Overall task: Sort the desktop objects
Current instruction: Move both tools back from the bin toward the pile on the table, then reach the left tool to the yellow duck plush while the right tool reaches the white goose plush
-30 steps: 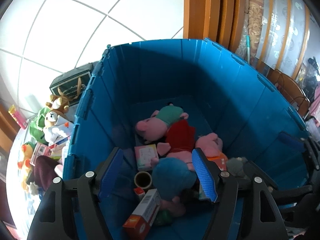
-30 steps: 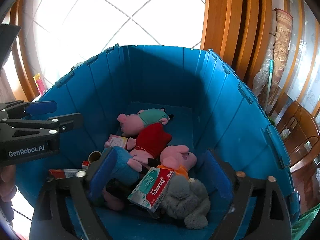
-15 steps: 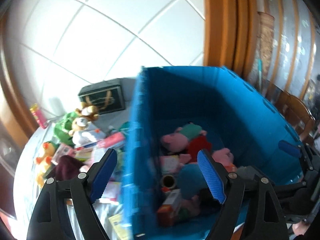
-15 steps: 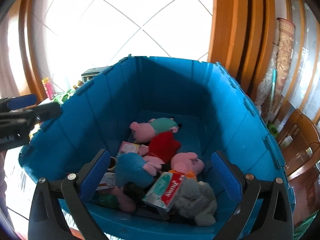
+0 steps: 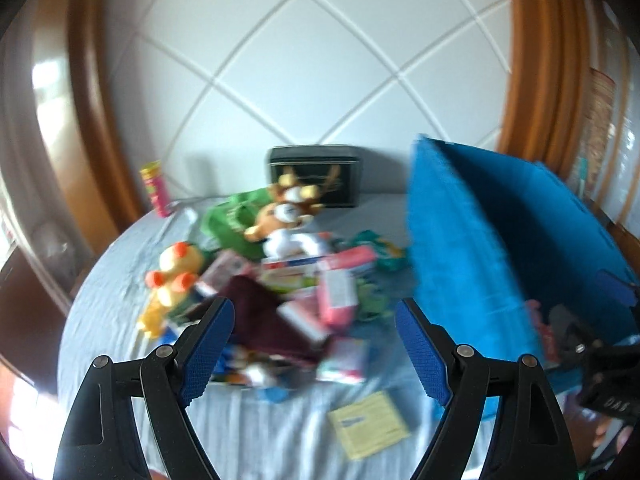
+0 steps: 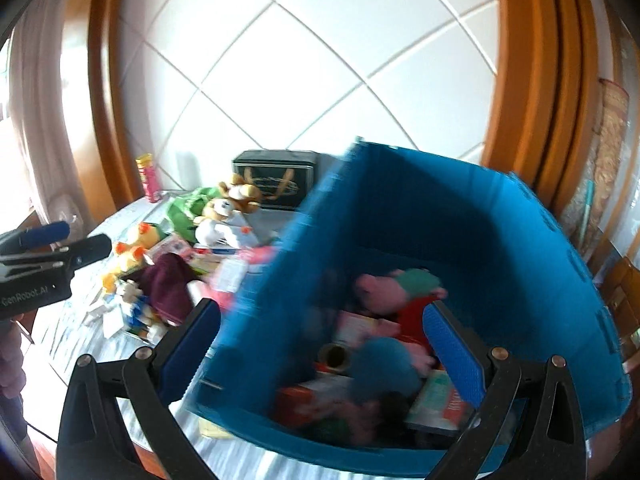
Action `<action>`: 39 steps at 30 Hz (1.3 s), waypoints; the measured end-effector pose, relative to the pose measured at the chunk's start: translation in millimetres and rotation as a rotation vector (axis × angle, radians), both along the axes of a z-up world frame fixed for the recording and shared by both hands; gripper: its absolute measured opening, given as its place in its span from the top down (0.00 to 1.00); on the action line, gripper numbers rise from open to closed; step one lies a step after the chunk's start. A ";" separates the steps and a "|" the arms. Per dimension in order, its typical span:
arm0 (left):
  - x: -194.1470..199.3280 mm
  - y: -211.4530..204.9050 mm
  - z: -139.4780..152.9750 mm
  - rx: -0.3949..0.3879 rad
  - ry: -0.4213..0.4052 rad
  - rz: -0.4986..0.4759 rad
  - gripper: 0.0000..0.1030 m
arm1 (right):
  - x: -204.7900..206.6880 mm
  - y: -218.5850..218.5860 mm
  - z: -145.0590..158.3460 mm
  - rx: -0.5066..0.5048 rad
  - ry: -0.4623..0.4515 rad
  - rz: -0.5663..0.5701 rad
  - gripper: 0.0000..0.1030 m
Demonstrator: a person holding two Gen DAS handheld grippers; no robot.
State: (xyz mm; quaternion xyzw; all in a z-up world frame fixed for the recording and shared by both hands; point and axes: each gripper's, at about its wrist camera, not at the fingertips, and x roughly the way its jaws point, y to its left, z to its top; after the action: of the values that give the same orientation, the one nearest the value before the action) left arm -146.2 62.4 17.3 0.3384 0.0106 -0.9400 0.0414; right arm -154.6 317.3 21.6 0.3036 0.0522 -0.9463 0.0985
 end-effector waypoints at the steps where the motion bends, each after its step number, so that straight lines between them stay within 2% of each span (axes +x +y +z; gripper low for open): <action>1: 2.8 -20.9 -1.9 0.000 -0.001 0.015 0.19 | 0.5 -18.5 0.6 0.001 0.003 0.010 0.00; 5: 9.4 -96.7 -16.4 -0.012 -0.022 0.069 0.19 | 1.5 -91.4 0.1 -0.003 0.004 0.049 0.00; 10: 11.2 -181.3 -39.5 -0.009 -0.068 0.159 0.19 | -3.5 -161.6 -13.9 0.002 -0.036 0.101 0.00; 16: 7.5 -244.7 -73.2 0.011 -0.131 0.245 0.19 | -25.4 -217.8 -44.7 0.034 -0.121 0.140 0.00; 21: -8.0 -267.1 -97.6 0.020 -0.194 0.312 0.19 | -54.2 -234.1 -72.0 0.044 -0.180 0.159 0.00; 27: -36.9 -277.2 -120.3 0.004 -0.260 0.364 0.19 | -103.8 -227.7 -98.0 0.022 -0.224 0.169 0.00; 33: -64.8 -285.3 -135.4 0.011 -0.304 0.364 0.19 | -146.1 -219.5 -123.5 0.009 -0.287 0.135 0.00; 39: -99.4 -301.2 -138.9 0.012 -0.318 0.336 0.19 | -167.4 -228.4 -126.9 0.012 -0.302 0.115 0.00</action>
State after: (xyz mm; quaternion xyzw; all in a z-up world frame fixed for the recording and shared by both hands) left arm -245.6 -238.8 -121.6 0.4758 0.0657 -0.8548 0.1966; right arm -322.0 88.9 -105.3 0.4394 0.0595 -0.8824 0.1574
